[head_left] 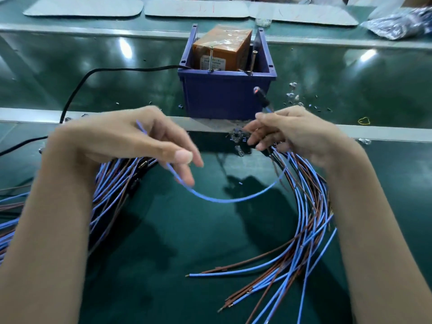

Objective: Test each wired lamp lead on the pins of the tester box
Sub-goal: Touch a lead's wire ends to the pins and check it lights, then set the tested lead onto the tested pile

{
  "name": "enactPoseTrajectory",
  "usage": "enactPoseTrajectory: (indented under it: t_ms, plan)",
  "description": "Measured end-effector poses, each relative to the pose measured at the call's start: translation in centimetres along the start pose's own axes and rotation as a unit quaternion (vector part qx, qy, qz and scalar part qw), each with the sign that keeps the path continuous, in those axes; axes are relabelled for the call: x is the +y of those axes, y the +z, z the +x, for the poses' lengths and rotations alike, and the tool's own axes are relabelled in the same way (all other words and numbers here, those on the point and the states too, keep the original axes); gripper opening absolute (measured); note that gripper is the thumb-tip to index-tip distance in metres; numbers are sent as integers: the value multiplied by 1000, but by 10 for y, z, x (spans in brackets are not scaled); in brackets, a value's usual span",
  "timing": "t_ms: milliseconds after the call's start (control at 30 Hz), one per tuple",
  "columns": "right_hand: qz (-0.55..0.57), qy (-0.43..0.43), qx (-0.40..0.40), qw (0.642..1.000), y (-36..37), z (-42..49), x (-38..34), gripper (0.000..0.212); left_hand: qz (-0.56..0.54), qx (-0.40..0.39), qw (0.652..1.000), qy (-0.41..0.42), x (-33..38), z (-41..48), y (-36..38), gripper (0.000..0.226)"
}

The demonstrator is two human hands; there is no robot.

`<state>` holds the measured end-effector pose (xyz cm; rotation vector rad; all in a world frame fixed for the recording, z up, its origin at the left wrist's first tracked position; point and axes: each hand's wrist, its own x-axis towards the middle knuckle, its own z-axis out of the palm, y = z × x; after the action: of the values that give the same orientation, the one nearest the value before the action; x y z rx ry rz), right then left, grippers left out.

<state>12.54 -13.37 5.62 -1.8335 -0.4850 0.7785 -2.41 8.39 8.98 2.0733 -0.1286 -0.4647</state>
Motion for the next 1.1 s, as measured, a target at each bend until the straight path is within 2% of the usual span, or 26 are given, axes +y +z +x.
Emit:
enactPoseTrajectory:
  t_ms: [67, 133, 200, 333, 400, 500, 633, 733, 1000, 1100]
  plan:
    - [-78, 33, 2, 996, 2, 3, 2, 40, 61, -15, 995, -81, -3, -5, -6, 57]
    - [-159, 40, 31, 986, 1, 7, 6, 46, 184, 29, 969, -162, -9, 1, -9, 64]
    - [-209, 30, 52, 976, -3, 9, 9, 48, 279, 75, 937, -195, -9, 10, -5, 63]
    - [-226, -6, 54, 973, -10, 8, 10, 46, 289, 117, 948, -67, -3, 42, 29, 40]
    - [-195, -37, 50, 979, -12, 7, 10, 43, 315, 94, 944, -14, 2, 61, 52, 40]
    - [-148, -77, 54, 985, -19, 4, 10, 38, 343, 54, 937, 21, 2, 80, 80, 31]
    - [-106, -106, 65, 987, -27, 0, 10, 30, 358, 43, 933, 20, -1, 84, 92, 23]
    - [-83, -106, 81, 988, -30, 0, 11, 27, 356, 41, 934, -7, 3, 83, 93, 29]
    - [-47, -50, 110, 992, -31, 4, 16, 14, 344, -83, 934, -52, 24, 74, 106, 29]
    - [-105, -19, 115, 988, -32, 8, 22, 13, 350, -120, 928, -51, 33, 71, 116, 30]
